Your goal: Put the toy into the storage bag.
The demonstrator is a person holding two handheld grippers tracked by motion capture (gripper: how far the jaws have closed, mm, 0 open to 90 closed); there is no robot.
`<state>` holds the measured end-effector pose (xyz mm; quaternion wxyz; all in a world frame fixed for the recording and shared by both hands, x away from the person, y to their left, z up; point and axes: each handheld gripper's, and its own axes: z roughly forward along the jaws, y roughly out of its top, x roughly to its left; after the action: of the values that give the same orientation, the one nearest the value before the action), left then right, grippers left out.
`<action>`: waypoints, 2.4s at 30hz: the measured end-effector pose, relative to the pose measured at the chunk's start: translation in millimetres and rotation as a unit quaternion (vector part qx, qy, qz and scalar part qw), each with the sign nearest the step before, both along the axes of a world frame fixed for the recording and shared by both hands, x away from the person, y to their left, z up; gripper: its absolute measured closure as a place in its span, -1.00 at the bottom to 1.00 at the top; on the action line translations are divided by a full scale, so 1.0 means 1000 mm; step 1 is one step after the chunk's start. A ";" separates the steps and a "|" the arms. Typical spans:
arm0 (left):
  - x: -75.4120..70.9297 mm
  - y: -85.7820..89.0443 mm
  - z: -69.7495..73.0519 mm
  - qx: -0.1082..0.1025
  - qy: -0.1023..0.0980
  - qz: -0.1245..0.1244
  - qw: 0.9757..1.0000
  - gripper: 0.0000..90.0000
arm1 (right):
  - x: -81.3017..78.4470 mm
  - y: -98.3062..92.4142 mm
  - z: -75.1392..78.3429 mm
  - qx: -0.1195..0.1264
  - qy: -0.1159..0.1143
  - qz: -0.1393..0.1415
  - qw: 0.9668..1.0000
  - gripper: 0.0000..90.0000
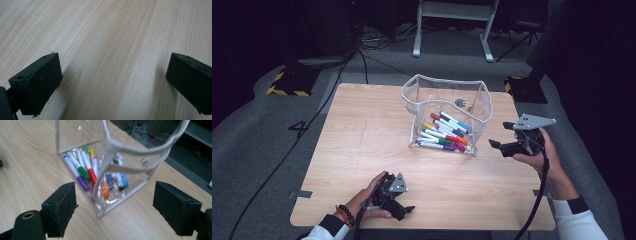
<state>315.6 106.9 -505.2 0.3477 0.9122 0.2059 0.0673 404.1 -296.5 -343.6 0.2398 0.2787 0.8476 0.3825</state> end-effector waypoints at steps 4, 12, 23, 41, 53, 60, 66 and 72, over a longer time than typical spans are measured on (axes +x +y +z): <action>0.000 0.000 0.000 0.001 0.000 0.000 1.000 -0.99 | -0.005 -0.008 -0.018 -0.012 0.011 -0.009 1.000 -0.58; 0.000 0.000 0.000 0.001 0.000 0.000 1.000 -0.99 | -0.017 -0.019 -0.052 -0.042 0.024 -0.024 0.999 -0.59; 0.000 0.000 0.000 0.000 0.000 0.001 1.000 -0.99 | -0.033 -0.032 -0.099 -0.066 0.057 -0.026 0.996 -0.59; 0.001 0.000 0.000 0.001 -0.001 0.000 1.000 -0.99 | -0.057 -0.070 -0.160 0.033 0.098 -0.063 0.993 -0.59; 0.000 0.000 0.000 0.000 -0.002 0.007 1.000 -0.99 | -0.058 -0.069 -0.161 0.036 0.097 -0.072 0.992 -0.60; 0.000 0.001 0.000 0.000 -0.001 0.009 1.000 -0.99 | -0.058 -0.068 -0.161 0.035 0.097 -0.079 0.991 -0.61; 0.001 0.001 0.000 -0.001 0.000 0.006 1.000 -0.99 | -0.058 -0.068 -0.161 0.035 0.097 -0.079 0.991 -0.61; 0.001 0.001 0.000 -0.001 0.000 0.006 1.000 -0.99 | -0.058 -0.068 -0.161 0.035 0.097 -0.079 0.992 -0.61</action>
<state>316.5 107.5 -505.3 0.3478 0.9108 0.2114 0.0696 346.1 -364.1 -504.1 0.1757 0.3888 0.8285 0.3627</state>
